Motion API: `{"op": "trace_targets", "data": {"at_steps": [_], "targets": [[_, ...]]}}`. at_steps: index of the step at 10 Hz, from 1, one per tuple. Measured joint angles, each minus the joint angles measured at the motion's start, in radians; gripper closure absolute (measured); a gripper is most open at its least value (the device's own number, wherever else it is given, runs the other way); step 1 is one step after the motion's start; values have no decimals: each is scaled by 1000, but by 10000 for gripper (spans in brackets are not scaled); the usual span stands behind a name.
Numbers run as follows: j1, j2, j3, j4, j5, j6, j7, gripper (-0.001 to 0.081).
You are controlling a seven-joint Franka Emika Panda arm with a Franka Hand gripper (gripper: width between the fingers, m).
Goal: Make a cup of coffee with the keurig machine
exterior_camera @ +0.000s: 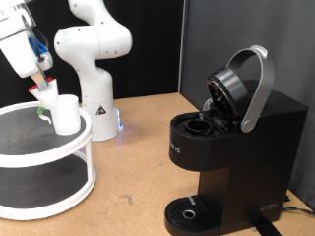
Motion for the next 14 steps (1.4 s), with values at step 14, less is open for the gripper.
{"op": "trace_targets", "data": {"at_steps": [14], "targets": [[225, 107, 17, 183, 387, -164, 87, 712]]}}
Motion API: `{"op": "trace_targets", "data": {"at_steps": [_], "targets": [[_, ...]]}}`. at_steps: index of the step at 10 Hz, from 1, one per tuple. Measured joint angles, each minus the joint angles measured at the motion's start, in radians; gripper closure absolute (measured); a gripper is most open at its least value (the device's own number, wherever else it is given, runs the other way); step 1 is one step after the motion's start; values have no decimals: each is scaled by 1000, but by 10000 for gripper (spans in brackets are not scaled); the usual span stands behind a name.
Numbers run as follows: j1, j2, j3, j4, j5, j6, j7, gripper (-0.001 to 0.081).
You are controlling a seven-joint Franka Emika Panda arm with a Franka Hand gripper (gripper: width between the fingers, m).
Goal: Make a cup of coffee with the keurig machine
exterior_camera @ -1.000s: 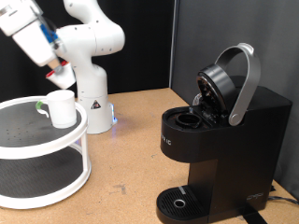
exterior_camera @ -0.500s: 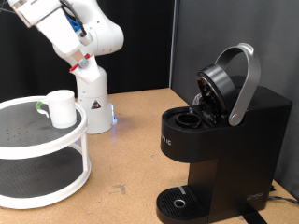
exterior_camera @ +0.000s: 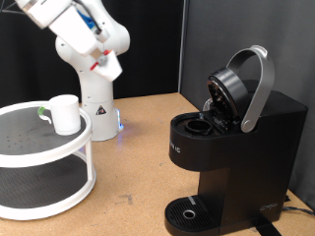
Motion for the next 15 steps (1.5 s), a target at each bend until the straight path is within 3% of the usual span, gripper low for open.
{"op": "trace_targets", "data": {"at_steps": [3, 7, 9, 15], "targets": [[57, 81, 15, 74, 53, -40, 86, 712], [125, 168, 33, 157, 164, -16, 89, 712], [151, 197, 52, 199, 175, -16, 91, 712], [159, 232, 82, 215, 158, -43, 107, 712]]}}
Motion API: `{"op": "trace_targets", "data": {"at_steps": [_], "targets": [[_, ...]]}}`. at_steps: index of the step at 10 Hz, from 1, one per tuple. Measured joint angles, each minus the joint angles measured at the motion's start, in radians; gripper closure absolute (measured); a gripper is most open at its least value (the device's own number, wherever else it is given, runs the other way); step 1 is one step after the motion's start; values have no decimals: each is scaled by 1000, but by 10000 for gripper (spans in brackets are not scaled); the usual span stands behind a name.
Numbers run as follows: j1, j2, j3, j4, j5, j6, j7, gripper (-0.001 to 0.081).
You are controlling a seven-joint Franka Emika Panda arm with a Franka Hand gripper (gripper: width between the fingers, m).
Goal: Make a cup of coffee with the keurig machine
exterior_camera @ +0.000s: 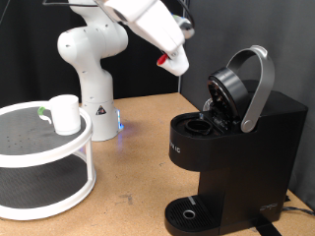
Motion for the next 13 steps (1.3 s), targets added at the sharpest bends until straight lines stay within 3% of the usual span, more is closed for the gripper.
{"op": "trace_targets", "data": {"at_steps": [4, 10, 13], "targets": [[2, 56, 58, 13, -53, 56, 38, 712], [1, 112, 69, -3, -87, 139, 40, 712], [1, 151, 69, -6, -40, 139, 21, 712]]}}
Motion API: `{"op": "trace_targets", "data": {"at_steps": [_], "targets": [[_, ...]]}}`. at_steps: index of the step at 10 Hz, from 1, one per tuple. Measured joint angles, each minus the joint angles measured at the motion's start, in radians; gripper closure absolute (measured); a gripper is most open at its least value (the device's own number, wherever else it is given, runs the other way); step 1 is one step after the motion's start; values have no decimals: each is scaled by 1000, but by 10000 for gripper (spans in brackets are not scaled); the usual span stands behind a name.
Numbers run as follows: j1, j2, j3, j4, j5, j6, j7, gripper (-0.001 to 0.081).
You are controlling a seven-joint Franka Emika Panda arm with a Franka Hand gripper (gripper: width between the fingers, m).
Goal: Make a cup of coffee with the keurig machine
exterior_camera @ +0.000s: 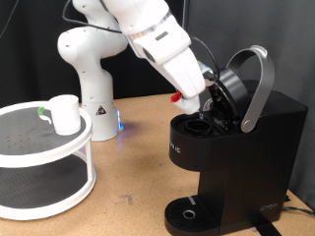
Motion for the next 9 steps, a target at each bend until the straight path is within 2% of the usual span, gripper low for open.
{"op": "trace_targets", "data": {"at_steps": [2, 6, 9], "targets": [[0, 18, 1, -2, 40, 0, -21, 712], [0, 36, 11, -10, 40, 0, -33, 712], [0, 39, 24, -36, 40, 32, -37, 712]]}}
